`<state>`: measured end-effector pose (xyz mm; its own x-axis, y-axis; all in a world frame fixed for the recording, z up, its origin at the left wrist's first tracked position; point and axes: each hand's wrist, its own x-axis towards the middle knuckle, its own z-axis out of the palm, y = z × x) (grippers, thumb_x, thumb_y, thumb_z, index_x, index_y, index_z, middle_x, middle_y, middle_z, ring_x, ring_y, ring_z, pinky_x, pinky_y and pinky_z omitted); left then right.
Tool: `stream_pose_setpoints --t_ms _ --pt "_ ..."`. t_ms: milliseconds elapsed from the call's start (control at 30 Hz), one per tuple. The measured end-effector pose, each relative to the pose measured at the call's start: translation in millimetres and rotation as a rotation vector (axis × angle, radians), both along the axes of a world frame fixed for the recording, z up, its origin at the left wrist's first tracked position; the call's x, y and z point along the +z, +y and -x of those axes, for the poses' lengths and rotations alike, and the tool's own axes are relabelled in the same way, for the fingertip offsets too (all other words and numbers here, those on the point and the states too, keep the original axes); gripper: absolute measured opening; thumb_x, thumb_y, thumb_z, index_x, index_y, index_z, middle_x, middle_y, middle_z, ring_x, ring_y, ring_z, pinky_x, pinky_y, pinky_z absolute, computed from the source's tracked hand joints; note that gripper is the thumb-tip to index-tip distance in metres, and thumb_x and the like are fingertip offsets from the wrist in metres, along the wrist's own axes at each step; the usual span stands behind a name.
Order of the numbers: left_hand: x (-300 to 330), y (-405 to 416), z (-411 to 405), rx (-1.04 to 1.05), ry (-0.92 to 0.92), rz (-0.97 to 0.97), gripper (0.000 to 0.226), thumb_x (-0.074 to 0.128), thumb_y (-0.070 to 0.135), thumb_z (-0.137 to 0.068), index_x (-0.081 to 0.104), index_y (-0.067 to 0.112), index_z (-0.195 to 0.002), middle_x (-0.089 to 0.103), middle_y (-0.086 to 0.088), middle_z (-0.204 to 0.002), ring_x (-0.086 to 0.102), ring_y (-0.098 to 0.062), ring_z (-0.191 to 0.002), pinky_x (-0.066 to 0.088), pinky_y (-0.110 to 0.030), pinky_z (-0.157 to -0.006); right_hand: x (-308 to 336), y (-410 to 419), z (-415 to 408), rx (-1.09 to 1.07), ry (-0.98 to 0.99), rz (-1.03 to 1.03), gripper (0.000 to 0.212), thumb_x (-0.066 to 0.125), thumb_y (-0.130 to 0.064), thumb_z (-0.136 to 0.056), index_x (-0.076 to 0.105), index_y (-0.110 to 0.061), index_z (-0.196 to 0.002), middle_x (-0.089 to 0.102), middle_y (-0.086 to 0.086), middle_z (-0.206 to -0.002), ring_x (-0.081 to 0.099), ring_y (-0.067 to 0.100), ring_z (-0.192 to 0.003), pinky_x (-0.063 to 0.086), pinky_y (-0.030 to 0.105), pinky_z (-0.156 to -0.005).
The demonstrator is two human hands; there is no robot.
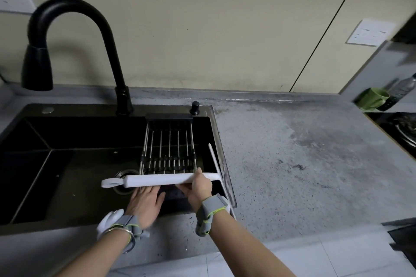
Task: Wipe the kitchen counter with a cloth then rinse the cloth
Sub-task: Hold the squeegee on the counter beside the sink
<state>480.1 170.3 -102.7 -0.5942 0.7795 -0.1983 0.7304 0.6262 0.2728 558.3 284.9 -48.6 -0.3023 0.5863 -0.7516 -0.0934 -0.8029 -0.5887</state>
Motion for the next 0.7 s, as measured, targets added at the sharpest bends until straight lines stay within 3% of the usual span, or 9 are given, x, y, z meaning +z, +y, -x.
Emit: stream_pose_setpoints --t_ms 100,167,267,467,600,700 --pt "1.3 11.9 -0.1 -0.023 0.011 -0.035 0.047 0.029 0.036 -0.102 0.028 0.023 -0.147 0.030 0.006 -0.153 0.025 -0.011 -0.142 0.013 -0.027 -0.117 3.1 7.6 2.9 0.031 0.004 -0.014 0.033 0.047 -0.025 -0.098 0.046 0.005 -0.113 0.052 0.013 -0.078 0.056 0.026 -0.069 0.052 0.046 -0.085" --pt "3.7 21.5 -3.4 -0.027 0.034 -0.071 0.046 0.032 0.035 -0.101 0.030 0.024 -0.146 0.033 0.008 -0.151 0.029 -0.008 -0.140 0.015 -0.025 -0.115 6.3 17.4 1.8 0.012 -0.024 -0.033 0.038 0.049 -0.026 -0.097 0.046 0.008 -0.115 0.050 0.012 -0.077 0.056 0.027 -0.071 0.053 0.045 -0.082" --pt "6.5 41.0 -10.6 -0.077 0.008 -0.102 0.046 0.031 0.034 -0.102 0.028 0.025 -0.146 0.030 0.011 -0.152 0.028 -0.005 -0.140 0.015 -0.024 -0.116 9.5 39.2 -7.3 -0.033 0.000 -0.037 0.045 0.049 -0.025 -0.097 0.041 0.008 -0.127 0.050 0.013 -0.082 0.054 0.024 -0.068 0.053 0.040 -0.070" --pt "11.9 99.5 -33.9 -0.149 -0.017 -0.116 0.048 0.027 0.035 -0.102 0.021 0.026 -0.149 0.021 0.013 -0.155 0.018 -0.005 -0.143 0.008 -0.025 -0.118 6.6 113.5 -45.6 -0.151 -0.052 -0.077 0.046 0.051 -0.022 -0.096 0.041 0.009 -0.128 0.051 0.020 -0.104 0.055 0.025 -0.065 0.053 0.043 -0.071" --pt "13.1 144.5 -52.5 -0.172 -0.021 -0.086 0.048 0.027 0.035 -0.102 0.020 0.025 -0.149 0.020 0.010 -0.156 0.017 -0.008 -0.144 0.008 -0.027 -0.118 7.8 166.1 -79.3 -0.224 -0.071 -0.095 0.043 0.052 -0.020 -0.096 0.043 0.009 -0.127 0.052 0.026 -0.123 0.057 0.040 -0.104 0.052 0.050 -0.080" --pt "16.7 196.0 -74.7 -0.180 0.018 -0.045 0.044 0.027 0.036 -0.102 0.033 0.019 -0.143 0.038 0.002 -0.149 0.030 -0.013 -0.139 0.015 -0.027 -0.113 9.6 218.3 -112.0 -0.283 -0.103 -0.102 0.043 0.051 -0.018 -0.096 0.042 0.009 -0.128 0.052 0.026 -0.122 0.055 0.041 -0.109 0.050 0.052 -0.082"
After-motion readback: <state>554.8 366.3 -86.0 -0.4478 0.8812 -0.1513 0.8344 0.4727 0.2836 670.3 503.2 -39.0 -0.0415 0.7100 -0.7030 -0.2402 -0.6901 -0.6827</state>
